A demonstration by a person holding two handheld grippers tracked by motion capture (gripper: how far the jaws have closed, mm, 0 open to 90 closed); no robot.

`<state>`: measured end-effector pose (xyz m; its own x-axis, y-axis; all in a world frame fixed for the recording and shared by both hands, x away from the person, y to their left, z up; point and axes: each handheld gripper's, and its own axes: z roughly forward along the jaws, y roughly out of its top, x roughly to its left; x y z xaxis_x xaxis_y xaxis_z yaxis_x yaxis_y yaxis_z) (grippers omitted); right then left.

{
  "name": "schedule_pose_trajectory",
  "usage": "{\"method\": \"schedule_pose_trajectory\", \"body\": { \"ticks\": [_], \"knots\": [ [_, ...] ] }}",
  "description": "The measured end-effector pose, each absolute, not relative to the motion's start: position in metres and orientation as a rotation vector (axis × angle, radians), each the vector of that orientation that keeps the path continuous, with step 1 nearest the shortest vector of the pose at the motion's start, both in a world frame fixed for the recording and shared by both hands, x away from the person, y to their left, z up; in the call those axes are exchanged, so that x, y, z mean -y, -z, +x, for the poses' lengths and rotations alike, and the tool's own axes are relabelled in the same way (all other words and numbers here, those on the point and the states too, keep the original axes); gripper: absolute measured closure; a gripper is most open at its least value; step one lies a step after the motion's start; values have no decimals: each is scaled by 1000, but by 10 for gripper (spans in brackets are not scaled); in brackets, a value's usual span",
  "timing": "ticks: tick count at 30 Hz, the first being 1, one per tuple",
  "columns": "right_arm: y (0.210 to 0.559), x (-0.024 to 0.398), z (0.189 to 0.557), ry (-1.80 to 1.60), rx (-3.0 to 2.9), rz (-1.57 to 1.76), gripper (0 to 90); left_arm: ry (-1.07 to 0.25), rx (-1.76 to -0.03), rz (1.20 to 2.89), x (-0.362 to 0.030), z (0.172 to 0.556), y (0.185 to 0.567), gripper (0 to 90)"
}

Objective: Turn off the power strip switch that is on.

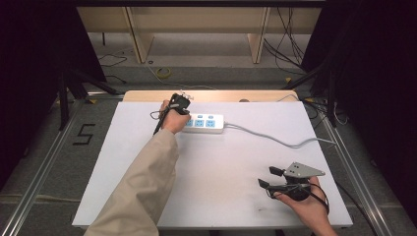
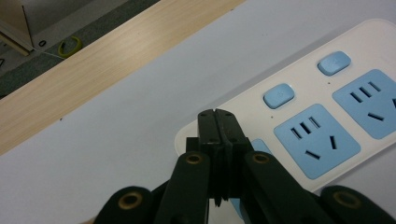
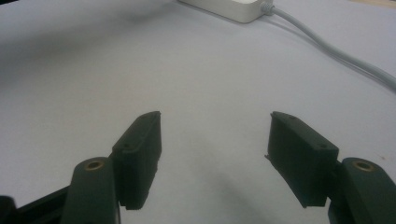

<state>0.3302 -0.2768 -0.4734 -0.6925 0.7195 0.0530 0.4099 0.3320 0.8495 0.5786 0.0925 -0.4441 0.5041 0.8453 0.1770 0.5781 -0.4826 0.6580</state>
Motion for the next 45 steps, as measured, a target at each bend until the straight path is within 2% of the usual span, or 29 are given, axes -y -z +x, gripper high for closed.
{"method": "schedule_pose_trajectory", "body": {
  "ticks": [45],
  "knots": [
    [474, 277, 331, -1300, -2271, 1008, 359, -650, -1193, 2233, -83, 592, 451, 897]
  ]
}}
